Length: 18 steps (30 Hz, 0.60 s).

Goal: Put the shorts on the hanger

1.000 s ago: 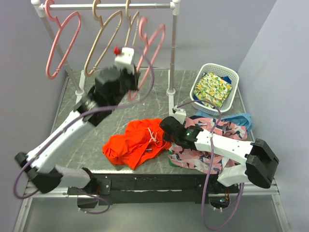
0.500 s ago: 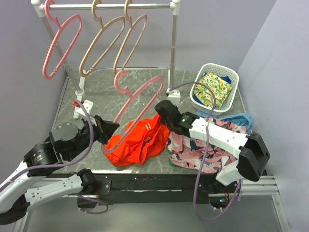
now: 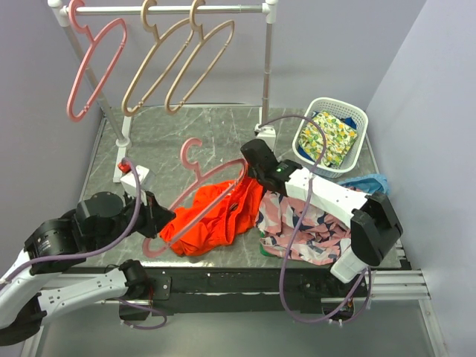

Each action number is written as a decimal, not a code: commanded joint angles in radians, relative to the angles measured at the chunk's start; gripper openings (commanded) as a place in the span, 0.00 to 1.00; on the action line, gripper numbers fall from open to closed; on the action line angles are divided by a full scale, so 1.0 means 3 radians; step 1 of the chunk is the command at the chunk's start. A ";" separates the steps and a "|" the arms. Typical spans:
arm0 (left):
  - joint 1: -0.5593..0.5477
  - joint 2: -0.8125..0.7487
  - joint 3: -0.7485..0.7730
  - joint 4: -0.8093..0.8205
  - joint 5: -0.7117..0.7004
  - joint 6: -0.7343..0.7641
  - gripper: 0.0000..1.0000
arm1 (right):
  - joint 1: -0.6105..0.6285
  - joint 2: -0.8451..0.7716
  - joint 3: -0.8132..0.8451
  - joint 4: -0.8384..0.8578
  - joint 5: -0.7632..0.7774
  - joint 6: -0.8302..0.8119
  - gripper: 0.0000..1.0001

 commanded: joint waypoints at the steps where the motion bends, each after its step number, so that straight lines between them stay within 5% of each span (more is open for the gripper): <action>1: -0.0015 0.0037 0.0079 -0.0009 0.0206 0.0096 0.01 | -0.0026 0.0064 0.0276 0.0030 0.0063 -0.0097 0.00; 18: -0.0015 0.0334 -0.0109 0.0293 0.0115 0.0076 0.01 | 0.0199 -0.0171 0.0383 -0.0246 -0.0065 0.0123 0.00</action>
